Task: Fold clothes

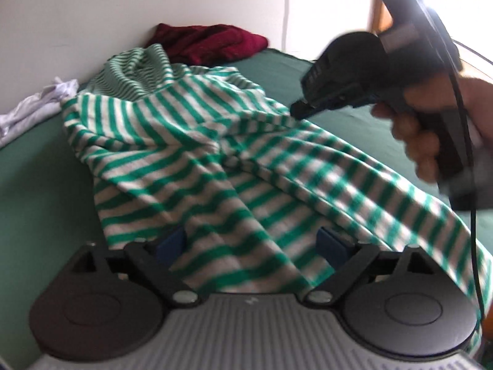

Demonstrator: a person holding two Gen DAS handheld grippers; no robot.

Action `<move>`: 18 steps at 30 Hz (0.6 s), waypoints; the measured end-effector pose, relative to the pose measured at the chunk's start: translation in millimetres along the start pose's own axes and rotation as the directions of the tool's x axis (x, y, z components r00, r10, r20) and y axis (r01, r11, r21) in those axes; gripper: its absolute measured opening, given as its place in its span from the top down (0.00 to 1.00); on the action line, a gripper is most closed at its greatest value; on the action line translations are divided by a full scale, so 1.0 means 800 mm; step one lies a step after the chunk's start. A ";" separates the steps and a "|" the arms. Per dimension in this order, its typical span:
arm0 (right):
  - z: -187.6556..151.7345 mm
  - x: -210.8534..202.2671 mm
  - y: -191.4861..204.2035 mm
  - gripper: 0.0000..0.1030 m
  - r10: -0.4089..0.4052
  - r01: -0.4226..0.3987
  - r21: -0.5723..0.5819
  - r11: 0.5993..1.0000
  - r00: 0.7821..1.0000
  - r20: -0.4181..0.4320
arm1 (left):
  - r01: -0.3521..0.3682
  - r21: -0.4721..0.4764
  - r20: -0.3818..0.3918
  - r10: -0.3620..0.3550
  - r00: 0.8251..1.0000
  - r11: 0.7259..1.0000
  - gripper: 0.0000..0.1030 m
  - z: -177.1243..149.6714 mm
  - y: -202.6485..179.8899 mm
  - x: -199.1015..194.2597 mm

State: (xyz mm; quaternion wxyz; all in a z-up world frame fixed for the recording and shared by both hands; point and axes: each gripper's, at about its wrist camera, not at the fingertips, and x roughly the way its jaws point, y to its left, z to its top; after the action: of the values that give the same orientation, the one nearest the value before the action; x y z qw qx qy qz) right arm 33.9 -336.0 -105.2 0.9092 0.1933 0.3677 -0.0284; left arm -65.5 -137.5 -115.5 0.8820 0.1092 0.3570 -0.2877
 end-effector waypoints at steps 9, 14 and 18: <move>-0.013 -0.007 -0.026 0.65 0.121 -0.084 0.359 0.930 0.989 -0.080 | 0.010 0.023 0.029 -0.011 1.000 1.000 0.01 -0.018 -0.008 -0.010; -0.009 0.004 -0.032 0.93 0.134 -0.097 0.469 0.878 0.990 -0.047 | 0.015 0.023 0.032 -0.015 0.999 1.000 0.01 -0.018 -0.008 -0.010; -0.005 -0.028 -0.018 0.94 0.114 -0.125 0.362 0.924 0.992 0.052 | 0.021 0.023 0.035 -0.022 0.999 0.999 0.01 -0.019 -0.006 -0.011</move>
State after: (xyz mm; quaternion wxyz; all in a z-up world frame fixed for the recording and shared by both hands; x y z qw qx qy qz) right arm 12.1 -349.8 -97.3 0.8629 0.3804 0.3298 -0.0436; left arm -81.8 -131.6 -120.1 0.8836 0.1105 0.3394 -0.3032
